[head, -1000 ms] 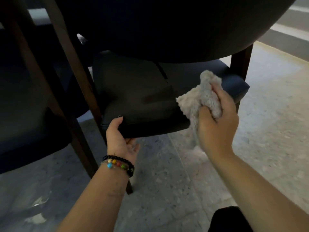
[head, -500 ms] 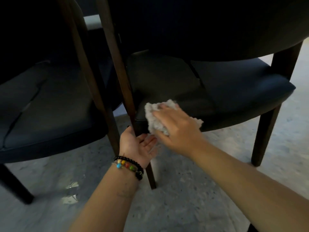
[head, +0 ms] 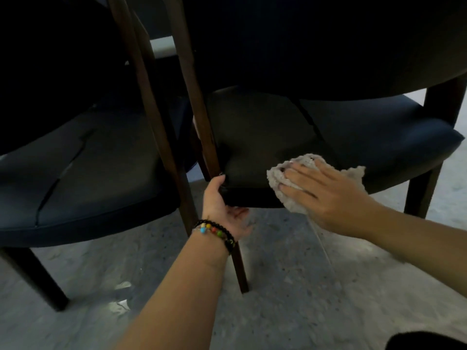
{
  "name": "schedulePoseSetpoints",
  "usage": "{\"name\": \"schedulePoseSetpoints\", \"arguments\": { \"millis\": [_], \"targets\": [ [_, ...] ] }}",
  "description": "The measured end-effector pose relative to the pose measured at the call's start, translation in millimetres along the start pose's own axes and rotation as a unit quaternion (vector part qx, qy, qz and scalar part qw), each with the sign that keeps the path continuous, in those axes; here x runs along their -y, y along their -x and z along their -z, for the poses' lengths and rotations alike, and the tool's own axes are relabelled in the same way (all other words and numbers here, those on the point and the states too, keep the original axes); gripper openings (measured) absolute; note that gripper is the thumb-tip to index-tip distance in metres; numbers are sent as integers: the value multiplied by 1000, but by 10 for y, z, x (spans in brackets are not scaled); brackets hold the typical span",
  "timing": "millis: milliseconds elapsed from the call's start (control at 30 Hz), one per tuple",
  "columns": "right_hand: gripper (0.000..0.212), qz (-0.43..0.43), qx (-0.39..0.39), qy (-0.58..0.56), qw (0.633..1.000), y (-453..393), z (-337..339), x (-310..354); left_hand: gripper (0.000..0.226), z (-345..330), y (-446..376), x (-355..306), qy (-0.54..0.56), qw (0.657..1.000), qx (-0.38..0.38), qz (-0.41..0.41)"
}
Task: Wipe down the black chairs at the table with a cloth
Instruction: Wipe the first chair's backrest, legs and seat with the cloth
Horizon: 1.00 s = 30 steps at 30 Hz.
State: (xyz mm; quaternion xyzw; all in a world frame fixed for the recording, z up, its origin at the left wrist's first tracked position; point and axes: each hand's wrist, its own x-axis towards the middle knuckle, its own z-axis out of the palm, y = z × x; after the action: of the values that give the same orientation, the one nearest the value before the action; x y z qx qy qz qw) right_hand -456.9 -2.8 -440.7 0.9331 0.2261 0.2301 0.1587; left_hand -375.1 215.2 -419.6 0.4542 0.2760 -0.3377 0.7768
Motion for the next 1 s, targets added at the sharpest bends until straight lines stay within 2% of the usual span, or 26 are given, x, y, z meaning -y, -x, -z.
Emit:
{"name": "schedulePoseSetpoints", "arguments": {
  "millis": [167, 267, 367, 433, 500, 567, 667, 800, 933, 1000],
  "targets": [
    [50, -3, -87, -26, 996, -410, -49, 392, 66, 33, -159, -11, -45, 996, 61, -39],
    [40, -26, -99, -43, 994, -617, -99, 661, 63, 115, -219, 21, -31, 997, 58, -49],
    [41, 20, -88, -47, 995, -382, -149, 495, 66, 118, -238, 46, -33, 997, 47, -58],
    [51, 46, -85, -41, 994, -74, -193, 240, 61, 104, -261, 42, -51, 996, 29, -72],
    [59, 34, -75, -45, 996, 236, -210, 36, 55, 72, -279, 57, -65, 995, 16, -78],
    [59, 14, -71, -67, 995, 366, -210, -33, 51, 47, -277, 95, -69, 994, 11, -80],
    [48, -41, -93, -127, 987, 73, -126, 153, 50, 37, -196, 121, -73, 993, 10, -88],
    [40, -65, -111, -188, 974, -588, -10, 529, 42, 54, -142, 32, -106, 987, 46, -113],
    [46, -42, -67, -175, 981, -382, -46, 427, 41, 44, -165, 49, -110, 986, 33, -122],
    [59, -10, -47, -135, 990, -54, -97, 236, 34, 44, -194, 68, -92, 989, 14, -117]
  ]
}}
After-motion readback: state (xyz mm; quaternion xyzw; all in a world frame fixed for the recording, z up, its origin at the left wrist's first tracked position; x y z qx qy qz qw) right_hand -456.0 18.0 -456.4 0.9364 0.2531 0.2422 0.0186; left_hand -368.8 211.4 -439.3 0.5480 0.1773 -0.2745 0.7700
